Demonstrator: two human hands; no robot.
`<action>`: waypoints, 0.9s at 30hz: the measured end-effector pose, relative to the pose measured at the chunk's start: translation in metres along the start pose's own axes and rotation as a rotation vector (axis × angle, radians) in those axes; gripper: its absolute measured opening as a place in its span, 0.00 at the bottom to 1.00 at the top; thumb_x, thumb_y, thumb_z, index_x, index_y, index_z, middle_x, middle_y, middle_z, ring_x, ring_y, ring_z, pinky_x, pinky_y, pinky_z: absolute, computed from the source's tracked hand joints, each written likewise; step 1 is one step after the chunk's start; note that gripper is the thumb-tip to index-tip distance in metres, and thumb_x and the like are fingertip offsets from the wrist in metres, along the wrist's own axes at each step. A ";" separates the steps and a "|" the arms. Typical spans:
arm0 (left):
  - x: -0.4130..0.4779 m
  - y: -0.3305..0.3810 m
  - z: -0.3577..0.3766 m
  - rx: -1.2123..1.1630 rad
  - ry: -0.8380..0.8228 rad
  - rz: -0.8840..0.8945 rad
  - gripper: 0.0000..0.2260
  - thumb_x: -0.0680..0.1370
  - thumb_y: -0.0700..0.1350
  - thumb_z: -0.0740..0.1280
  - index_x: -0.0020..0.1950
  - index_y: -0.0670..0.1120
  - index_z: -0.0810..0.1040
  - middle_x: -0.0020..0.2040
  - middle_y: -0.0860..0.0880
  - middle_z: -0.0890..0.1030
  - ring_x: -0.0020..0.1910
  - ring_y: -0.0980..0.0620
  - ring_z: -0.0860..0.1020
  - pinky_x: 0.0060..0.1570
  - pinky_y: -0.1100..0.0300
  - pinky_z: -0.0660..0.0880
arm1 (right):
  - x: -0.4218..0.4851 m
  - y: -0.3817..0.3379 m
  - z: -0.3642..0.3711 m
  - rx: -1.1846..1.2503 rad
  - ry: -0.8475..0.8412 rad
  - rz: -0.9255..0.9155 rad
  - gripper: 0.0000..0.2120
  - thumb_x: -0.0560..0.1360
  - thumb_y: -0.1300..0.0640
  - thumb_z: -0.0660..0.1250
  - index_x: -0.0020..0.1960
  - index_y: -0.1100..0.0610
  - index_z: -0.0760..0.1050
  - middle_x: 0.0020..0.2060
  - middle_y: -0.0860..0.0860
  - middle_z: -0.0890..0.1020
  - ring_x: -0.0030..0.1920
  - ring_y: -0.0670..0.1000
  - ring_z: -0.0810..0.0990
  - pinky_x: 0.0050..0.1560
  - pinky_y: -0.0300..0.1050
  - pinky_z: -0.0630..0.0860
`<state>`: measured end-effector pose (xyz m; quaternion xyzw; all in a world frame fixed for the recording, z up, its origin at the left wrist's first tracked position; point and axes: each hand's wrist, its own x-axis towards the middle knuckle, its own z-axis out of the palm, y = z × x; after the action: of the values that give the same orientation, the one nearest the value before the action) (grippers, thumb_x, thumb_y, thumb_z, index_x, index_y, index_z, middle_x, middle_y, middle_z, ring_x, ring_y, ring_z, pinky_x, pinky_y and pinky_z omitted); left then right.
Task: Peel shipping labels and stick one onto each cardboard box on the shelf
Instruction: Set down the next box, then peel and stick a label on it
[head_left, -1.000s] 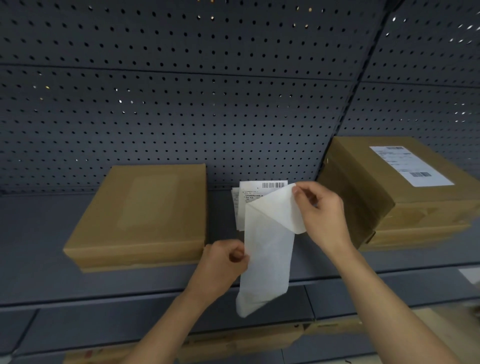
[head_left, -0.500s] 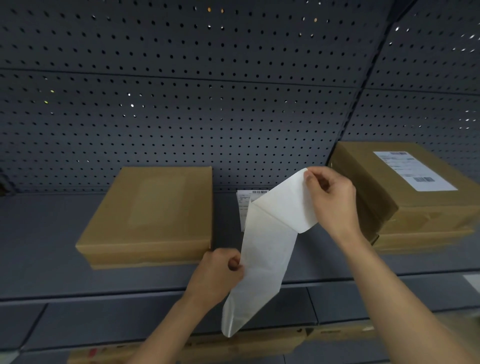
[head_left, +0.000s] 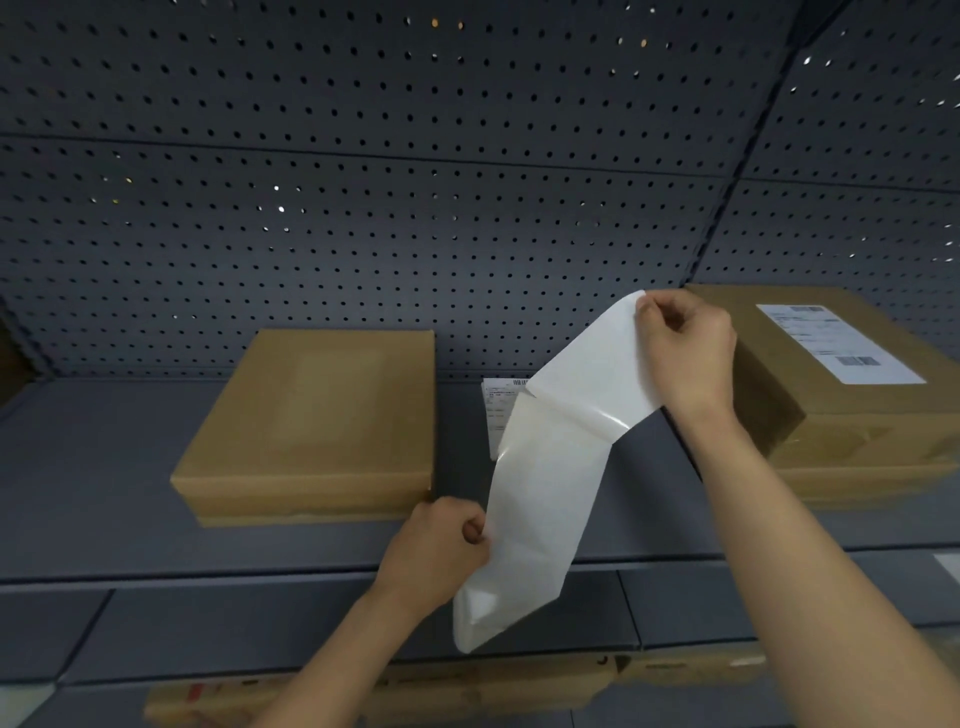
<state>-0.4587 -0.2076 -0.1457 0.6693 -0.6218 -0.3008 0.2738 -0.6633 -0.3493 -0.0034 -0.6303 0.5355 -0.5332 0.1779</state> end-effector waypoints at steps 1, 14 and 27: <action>0.000 0.000 0.000 0.005 0.003 -0.002 0.06 0.75 0.43 0.70 0.38 0.49 0.81 0.35 0.55 0.81 0.37 0.59 0.80 0.41 0.57 0.80 | 0.002 -0.001 0.002 0.003 0.003 0.005 0.09 0.79 0.58 0.64 0.53 0.58 0.83 0.40 0.45 0.82 0.44 0.43 0.79 0.42 0.21 0.68; -0.006 0.001 -0.001 0.054 0.005 0.011 0.17 0.76 0.43 0.68 0.29 0.50 0.67 0.28 0.56 0.71 0.27 0.60 0.69 0.30 0.63 0.66 | 0.016 -0.026 0.008 0.199 0.142 0.060 0.07 0.78 0.59 0.65 0.44 0.52 0.81 0.37 0.44 0.81 0.39 0.40 0.77 0.42 0.27 0.74; -0.020 0.007 -0.044 -0.075 -0.268 0.062 0.11 0.75 0.44 0.73 0.57 0.51 0.82 0.53 0.59 0.82 0.50 0.71 0.76 0.49 0.75 0.71 | -0.003 -0.047 0.014 0.297 0.078 0.035 0.07 0.78 0.60 0.65 0.46 0.53 0.81 0.39 0.47 0.81 0.39 0.39 0.76 0.43 0.29 0.73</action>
<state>-0.4320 -0.1881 -0.1101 0.5929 -0.6614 -0.4021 0.2222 -0.6279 -0.3348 0.0270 -0.5666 0.4681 -0.6273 0.2576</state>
